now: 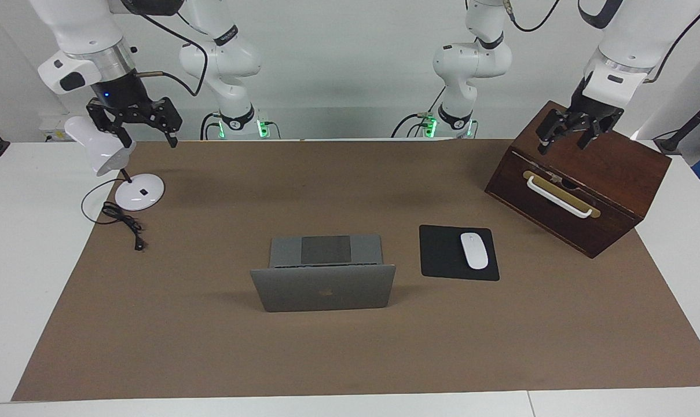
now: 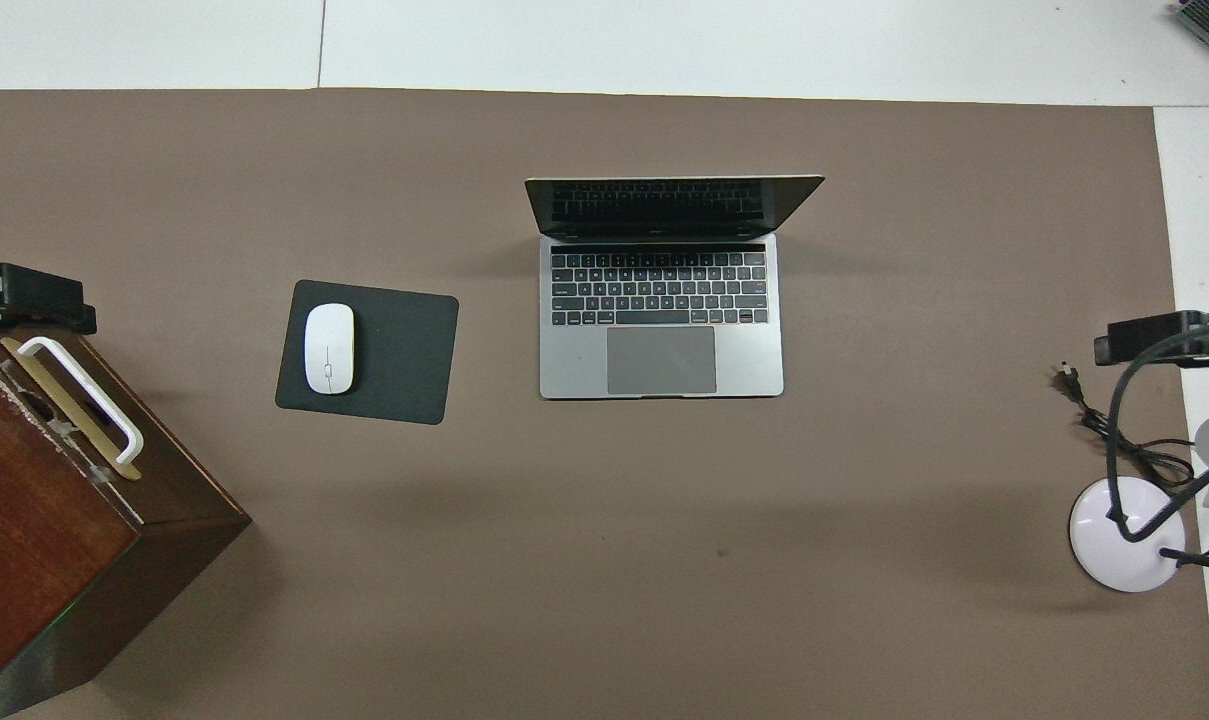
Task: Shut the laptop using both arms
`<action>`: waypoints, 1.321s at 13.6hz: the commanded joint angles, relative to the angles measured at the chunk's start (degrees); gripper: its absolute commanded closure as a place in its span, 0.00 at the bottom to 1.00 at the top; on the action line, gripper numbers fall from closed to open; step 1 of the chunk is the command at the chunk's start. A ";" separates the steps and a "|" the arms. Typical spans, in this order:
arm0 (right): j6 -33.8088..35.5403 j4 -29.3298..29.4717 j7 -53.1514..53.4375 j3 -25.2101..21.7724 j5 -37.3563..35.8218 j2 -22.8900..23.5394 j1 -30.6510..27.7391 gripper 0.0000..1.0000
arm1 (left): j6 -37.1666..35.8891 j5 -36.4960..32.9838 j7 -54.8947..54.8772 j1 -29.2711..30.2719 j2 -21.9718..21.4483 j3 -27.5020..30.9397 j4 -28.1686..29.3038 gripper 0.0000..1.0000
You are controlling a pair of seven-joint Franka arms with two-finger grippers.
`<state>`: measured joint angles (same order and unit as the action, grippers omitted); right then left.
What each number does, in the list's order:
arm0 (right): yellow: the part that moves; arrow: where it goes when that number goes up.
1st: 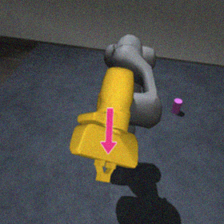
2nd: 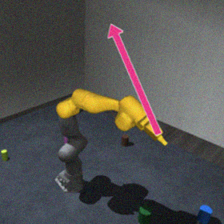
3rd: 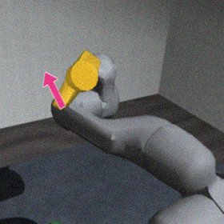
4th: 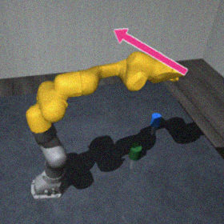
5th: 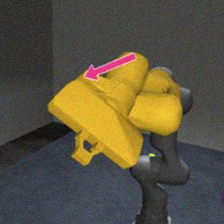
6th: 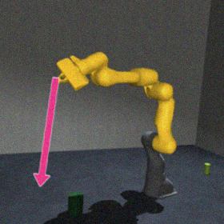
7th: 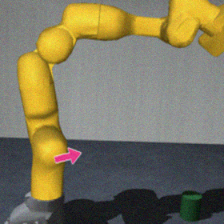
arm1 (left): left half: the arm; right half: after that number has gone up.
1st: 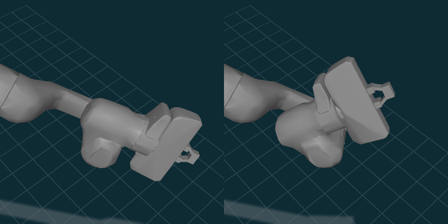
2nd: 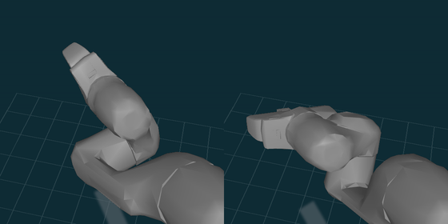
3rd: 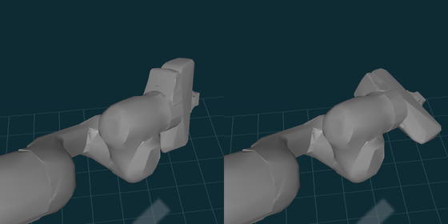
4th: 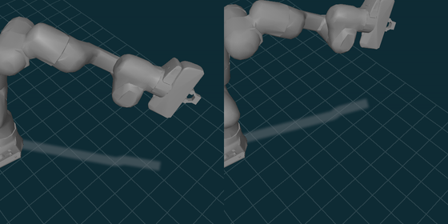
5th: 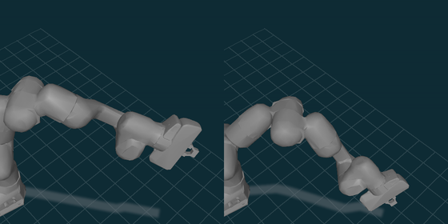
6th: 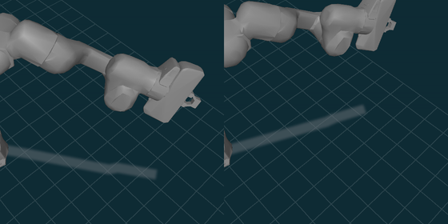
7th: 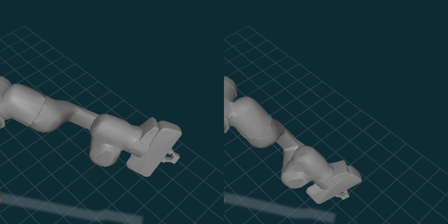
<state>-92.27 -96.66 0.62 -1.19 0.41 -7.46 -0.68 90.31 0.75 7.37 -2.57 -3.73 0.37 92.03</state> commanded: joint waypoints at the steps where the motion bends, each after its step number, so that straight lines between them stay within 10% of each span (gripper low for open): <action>1: -0.37 -1.25 -1.15 0.48 -0.05 -1.24 -0.90 0.00 | -0.23 0.48 -1.04 0.38 0.66 0.07 -0.98 0.00; 17: -0.37 -1.25 -1.15 0.40 -0.05 -1.24 -0.90 0.00 | -0.23 0.48 4.91 -0.06 -1.19 -0.28 2.36 0.01; 18: -0.37 -1.25 -1.15 0.40 -0.05 -1.24 -0.90 0.00 | -0.14 0.48 6.15 -0.15 -1.10 -0.46 2.36 0.18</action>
<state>-92.27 -96.66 0.63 -1.19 0.41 -7.49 -0.68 90.20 0.85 10.41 -2.58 -3.78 0.29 93.18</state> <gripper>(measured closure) 0.000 0.000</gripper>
